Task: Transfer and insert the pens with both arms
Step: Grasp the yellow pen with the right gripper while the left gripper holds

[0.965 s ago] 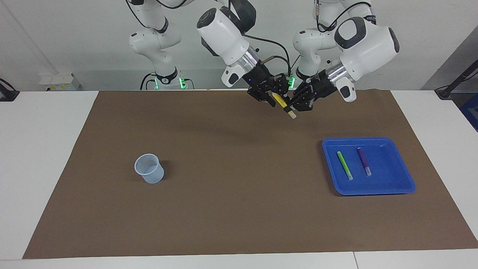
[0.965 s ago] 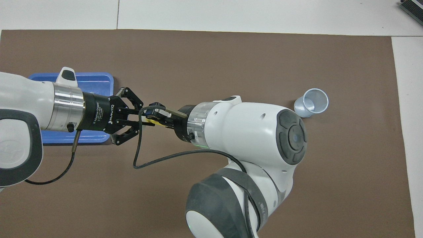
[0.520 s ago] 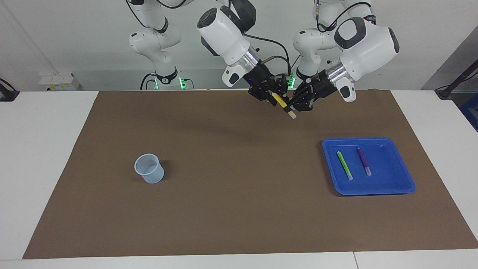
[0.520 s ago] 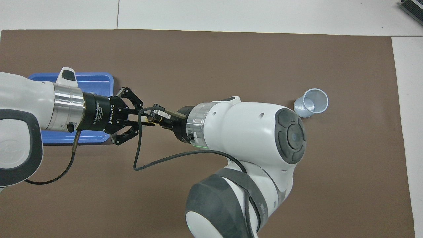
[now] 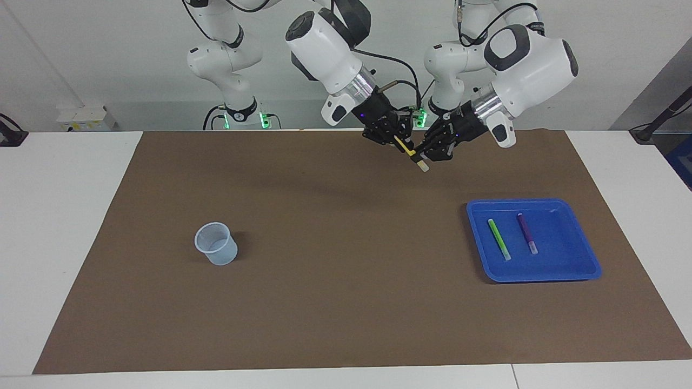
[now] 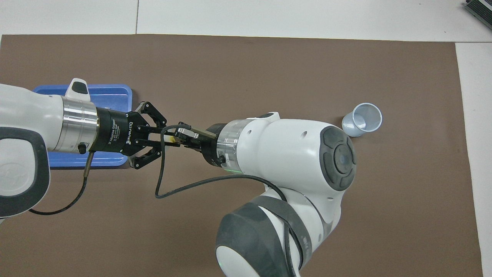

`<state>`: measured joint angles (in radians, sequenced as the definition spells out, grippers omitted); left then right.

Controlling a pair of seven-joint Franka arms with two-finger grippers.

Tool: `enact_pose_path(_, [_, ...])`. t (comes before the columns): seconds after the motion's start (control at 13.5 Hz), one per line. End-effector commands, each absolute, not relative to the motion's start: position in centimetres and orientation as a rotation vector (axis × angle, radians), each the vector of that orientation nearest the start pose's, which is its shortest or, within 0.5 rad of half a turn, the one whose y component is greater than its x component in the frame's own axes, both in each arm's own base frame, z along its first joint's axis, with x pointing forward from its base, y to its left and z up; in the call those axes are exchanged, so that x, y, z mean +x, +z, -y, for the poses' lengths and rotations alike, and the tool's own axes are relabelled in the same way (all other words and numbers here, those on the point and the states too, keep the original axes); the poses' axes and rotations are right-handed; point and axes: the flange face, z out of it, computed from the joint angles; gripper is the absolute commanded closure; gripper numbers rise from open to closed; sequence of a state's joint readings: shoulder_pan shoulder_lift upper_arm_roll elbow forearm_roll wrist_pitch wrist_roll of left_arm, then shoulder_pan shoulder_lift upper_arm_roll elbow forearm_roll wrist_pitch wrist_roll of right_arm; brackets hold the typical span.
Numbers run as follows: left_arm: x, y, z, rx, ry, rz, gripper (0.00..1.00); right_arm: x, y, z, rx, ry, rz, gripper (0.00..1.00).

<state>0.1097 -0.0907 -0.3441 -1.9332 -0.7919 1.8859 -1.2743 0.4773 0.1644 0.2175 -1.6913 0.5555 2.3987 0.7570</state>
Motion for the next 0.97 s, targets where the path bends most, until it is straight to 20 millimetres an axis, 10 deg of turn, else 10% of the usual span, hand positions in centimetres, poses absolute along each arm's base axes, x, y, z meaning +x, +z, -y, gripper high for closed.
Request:
enact_pose_path(0.0, [50.6,54.6,18.3,2.010,-0.609,-1.514,0.80,50.7,56.4,-41.2,-2.358,-0.056,-0.446,1.00])
enact_pose_path(0.15, [50.7,54.8,18.2,2.016,-0.606,-1.508,0.09,50.6,56.3,-41.2,-2.364,-0.045,-0.442,1.00])
enact_pose_path(0.22, [50.6,54.9,18.0,2.047,-0.588,-1.482,0.00,50.7,56.3,-41.2,-2.368,-0.037,-0.441,1.00])
enact_pose_path(0.89, [50.8,53.9,10.1,2.693,-0.208,-0.934,0.00,52.9,56.4,-36.7,-2.608,-0.127,0.017,1.00])
